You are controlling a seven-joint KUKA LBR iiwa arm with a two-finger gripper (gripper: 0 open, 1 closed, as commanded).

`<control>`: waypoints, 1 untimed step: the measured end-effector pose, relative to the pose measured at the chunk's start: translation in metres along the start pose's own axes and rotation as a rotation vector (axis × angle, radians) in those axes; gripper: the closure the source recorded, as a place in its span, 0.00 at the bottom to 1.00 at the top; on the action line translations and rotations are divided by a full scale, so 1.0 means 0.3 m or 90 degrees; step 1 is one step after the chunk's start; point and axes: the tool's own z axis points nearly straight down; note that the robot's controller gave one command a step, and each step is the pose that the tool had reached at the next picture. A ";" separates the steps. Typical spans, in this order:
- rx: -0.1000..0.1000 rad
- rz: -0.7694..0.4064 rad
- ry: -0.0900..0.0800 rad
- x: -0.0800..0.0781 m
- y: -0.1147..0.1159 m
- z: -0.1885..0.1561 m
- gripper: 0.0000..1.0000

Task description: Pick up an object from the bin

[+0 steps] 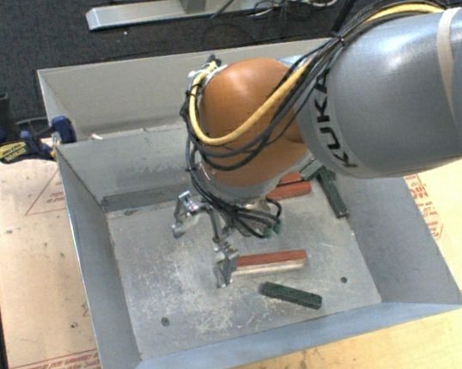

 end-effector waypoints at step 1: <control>-0.001 0.070 0.015 0.136 -0.038 0.061 0.00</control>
Offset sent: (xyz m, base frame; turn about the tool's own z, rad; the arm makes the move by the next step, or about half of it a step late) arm -0.0251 -0.0447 -0.0770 -0.1246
